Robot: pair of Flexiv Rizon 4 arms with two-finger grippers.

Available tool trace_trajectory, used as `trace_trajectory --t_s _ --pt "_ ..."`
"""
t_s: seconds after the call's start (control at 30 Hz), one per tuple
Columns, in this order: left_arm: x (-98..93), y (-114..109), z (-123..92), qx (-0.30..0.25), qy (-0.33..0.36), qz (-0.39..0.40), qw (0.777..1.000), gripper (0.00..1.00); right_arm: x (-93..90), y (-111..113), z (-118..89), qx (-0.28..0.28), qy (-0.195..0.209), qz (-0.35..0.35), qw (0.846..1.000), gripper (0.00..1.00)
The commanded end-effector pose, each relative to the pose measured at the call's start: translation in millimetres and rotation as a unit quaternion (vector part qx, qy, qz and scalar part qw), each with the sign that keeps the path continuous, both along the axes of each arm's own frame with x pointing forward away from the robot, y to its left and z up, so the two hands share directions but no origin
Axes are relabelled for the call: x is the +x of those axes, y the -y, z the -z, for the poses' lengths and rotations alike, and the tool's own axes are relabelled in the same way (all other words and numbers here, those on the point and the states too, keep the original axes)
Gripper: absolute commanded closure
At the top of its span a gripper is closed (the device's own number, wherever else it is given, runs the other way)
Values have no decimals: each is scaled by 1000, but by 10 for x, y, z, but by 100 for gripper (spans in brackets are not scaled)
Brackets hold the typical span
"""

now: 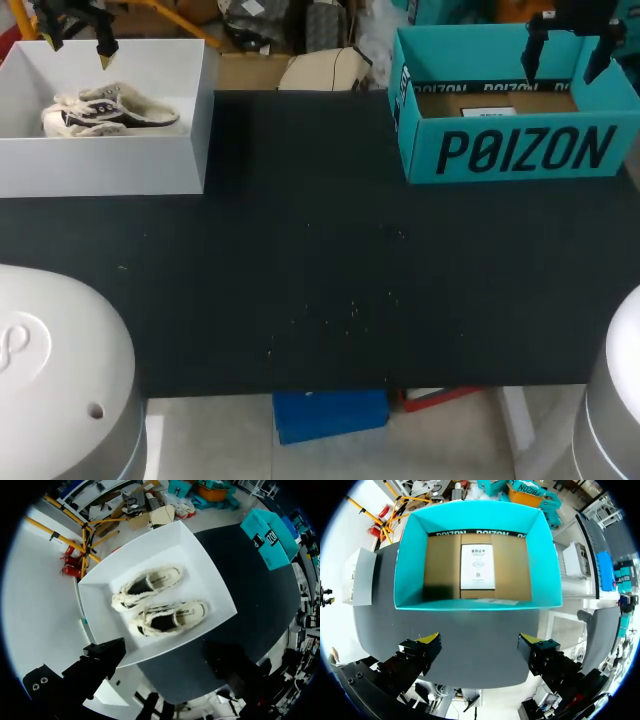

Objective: Take the shoe out of the shoebox, open the shoe tongue, remove and reinsert the insole, then place the shoe into the shoebox

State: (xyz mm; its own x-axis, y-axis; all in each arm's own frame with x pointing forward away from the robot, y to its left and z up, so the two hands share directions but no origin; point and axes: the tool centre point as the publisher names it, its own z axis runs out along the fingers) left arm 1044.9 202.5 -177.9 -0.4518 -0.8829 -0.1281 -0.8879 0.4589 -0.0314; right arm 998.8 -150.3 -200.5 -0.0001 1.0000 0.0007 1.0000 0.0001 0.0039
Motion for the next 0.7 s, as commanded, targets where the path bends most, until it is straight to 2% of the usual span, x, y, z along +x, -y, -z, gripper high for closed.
trace_trajectory --t_s 0.03,0.2,0.43,0.47,0.53,0.57,0.6,0.63,0.7 --pt "-95 -102 -17 -33 43 511 858 0 3 -2 -3 0 0 0 1000 0" --pt "-95 -102 -17 -38 49 580 812 0 3 -2 -3 0 0 0 1000 0" --pt "-95 -102 -17 -38 49 582 811 0 3 -2 -3 0 0 0 1000 0" --pt "-89 -116 52 -59 35 585 808 0 3 -2 -3 0 0 0 1000 0" --pt "-60 -160 105 -32 35 582 812 0 3 -2 -3 0 0 0 1000 0" --pt "-40 -178 127 -38 31 589 807 22 3 -2 -3 0 0 0 1000 0" --pt "-17 -198 140 -42 26 587 808 53 3 -2 -3 0 0 0 1000 0" --pt "5 -216 152 -26 25 590 806 53 3 -2 -3 0 0 0 1000 0" --pt "41 -235 174 -37 26 604 796 52 3 -2 -3 0 0 0 1000 0"
